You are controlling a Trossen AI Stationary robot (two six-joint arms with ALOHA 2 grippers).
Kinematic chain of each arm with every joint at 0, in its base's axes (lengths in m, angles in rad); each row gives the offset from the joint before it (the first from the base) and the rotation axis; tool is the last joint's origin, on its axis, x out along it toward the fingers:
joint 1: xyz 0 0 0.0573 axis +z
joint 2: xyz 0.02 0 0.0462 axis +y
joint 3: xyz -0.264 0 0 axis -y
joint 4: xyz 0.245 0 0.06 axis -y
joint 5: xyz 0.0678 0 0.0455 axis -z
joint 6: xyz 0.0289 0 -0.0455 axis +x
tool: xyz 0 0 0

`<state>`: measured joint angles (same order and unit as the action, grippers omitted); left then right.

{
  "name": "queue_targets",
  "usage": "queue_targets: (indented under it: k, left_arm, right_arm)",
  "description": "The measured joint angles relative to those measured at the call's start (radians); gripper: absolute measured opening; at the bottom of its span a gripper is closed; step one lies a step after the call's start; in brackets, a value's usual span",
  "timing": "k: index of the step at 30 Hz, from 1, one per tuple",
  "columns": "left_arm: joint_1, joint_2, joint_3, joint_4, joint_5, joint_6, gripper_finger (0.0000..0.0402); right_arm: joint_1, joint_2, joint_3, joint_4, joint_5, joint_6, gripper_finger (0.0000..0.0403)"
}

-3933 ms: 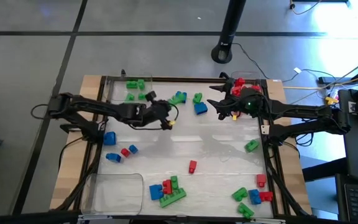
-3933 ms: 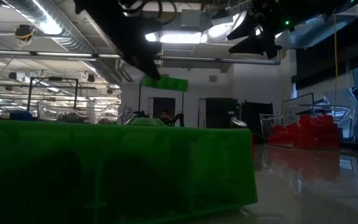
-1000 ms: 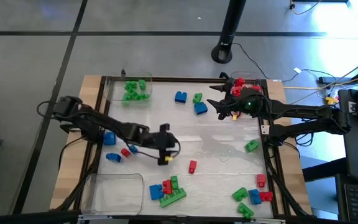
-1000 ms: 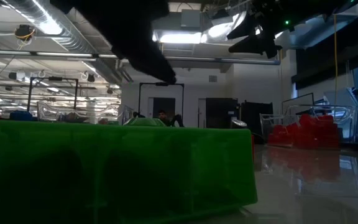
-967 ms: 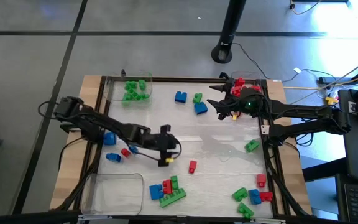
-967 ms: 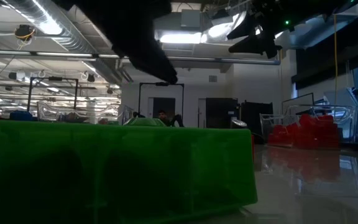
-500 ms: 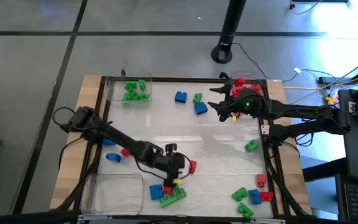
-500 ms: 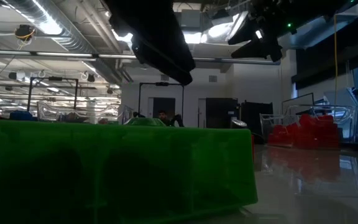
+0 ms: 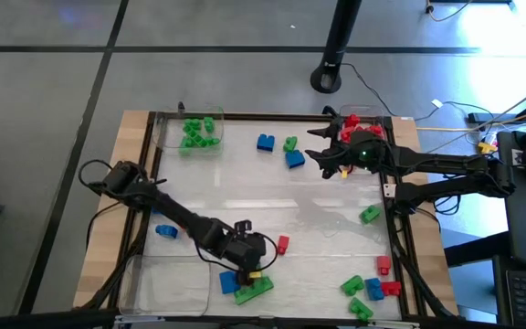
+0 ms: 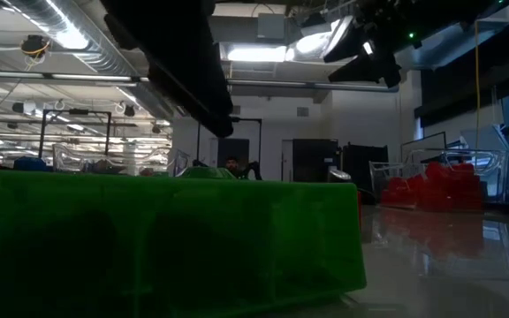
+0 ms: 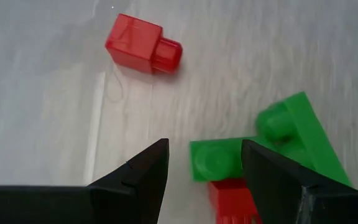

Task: Sort blocks
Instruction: Put the green game piece into the left transparent bin

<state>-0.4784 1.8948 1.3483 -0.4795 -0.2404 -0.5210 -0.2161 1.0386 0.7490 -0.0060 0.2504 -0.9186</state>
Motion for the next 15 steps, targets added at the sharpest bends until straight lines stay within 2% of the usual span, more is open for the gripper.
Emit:
queue_targets:
  k: [3,6,15]
  left_arm:
    - [-0.001,0.007,0.000,0.003,0.016,0.005,0.0190]
    - [0.001,0.016,0.000,0.011,0.076,0.004,0.0190]
    - [0.014,0.072,-0.002,0.023,0.101,0.056,0.0190]
  right_arm:
    - [0.000,0.000,0.000,0.001,0.000,-0.003,0.0309]
    - [0.000,0.000,0.000,0.000,0.000,-0.003,0.0309]
    - [0.000,0.000,0.000,-0.023,-0.001,0.021,0.0309]
